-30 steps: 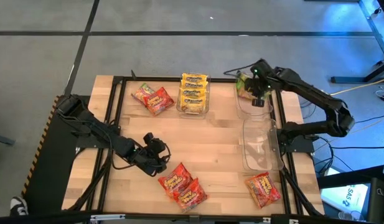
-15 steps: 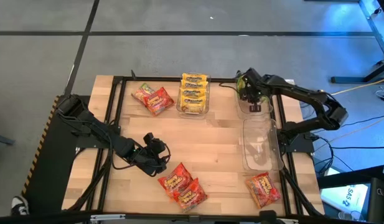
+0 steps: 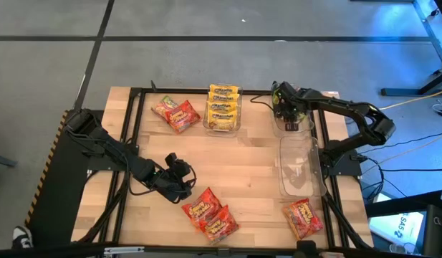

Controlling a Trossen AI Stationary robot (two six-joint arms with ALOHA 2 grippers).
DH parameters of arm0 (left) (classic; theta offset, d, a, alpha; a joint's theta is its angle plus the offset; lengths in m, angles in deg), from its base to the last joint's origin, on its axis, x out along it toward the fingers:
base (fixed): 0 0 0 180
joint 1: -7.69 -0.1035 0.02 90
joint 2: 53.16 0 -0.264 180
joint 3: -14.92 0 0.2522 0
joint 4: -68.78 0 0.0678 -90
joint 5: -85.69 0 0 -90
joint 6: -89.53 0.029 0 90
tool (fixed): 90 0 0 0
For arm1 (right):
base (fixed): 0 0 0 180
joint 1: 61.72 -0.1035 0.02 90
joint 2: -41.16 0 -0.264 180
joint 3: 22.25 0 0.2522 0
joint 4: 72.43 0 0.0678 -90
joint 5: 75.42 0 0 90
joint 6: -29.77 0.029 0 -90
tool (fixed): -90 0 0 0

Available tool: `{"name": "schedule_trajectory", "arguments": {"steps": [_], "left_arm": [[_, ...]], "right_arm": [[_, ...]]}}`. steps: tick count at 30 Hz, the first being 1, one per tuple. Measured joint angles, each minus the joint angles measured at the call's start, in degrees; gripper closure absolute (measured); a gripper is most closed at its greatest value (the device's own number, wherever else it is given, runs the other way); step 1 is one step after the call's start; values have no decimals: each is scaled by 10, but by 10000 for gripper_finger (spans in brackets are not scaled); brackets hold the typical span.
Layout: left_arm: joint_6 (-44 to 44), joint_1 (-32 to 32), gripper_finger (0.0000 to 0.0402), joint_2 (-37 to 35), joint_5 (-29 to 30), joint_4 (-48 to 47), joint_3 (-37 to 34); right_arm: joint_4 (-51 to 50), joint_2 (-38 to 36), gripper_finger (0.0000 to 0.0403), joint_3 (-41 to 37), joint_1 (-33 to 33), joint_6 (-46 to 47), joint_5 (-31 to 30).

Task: Sort Maruchan noodles
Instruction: Put the green noodle pack into the top right transparent bin

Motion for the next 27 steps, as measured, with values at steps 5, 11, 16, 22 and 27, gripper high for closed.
{"name": "schedule_trajectory", "arguments": {"steps": [5, 11, 16, 22, 27], "left_arm": [[13, 0, 129, 0, 0, 1, 0], [14, 0, 129, 0, 0, 3, 0], [17, 0, 129, 0, 0, 3, 0], [20, -5, 129, 0, 0, 4, 0], [15, -20, 129, 0, 0, 4, 0]], "right_arm": [[-19, 3, 209, 17, 0, 5, -28], [-48, 3, 178, 59, 1, 41, -48], [-52, 3, 174, 59, 0, 46, -69], [-147, 0, 173, 115, -41, 100, -140], [-277, -1, 173, 220, -107, 225, -164]]}}
